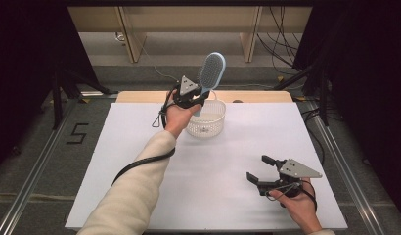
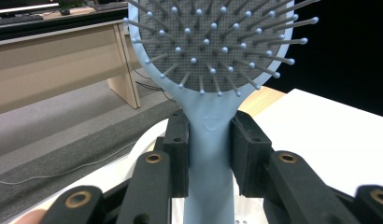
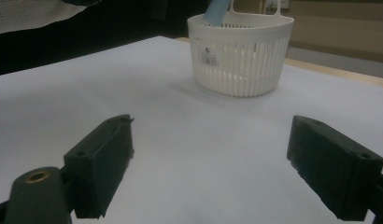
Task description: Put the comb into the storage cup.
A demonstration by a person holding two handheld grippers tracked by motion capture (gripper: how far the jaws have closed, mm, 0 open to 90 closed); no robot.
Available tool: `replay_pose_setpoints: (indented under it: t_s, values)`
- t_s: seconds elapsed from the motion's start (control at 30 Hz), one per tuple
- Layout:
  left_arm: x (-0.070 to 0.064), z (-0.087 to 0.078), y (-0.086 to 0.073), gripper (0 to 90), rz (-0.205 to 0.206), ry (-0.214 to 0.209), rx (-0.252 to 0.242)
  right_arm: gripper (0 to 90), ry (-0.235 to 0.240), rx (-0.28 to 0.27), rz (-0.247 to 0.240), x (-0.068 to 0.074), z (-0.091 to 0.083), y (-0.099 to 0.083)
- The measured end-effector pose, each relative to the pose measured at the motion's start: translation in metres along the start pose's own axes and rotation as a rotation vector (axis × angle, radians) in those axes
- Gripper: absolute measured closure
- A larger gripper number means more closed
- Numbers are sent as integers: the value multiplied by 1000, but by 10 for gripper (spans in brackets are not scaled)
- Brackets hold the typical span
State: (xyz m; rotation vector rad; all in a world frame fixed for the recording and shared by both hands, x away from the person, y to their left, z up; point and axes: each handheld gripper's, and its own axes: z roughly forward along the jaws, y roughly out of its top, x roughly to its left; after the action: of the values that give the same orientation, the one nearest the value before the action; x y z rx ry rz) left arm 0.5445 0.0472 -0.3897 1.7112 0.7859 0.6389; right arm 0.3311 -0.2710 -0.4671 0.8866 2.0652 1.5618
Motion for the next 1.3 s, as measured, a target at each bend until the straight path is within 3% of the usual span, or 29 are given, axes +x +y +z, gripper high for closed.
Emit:
replay_pose_setpoints:
  t_s: [1.3]
  values:
    - [0,3,-8,698,7,-7,19,153,-2,1,-4,0,0,0]
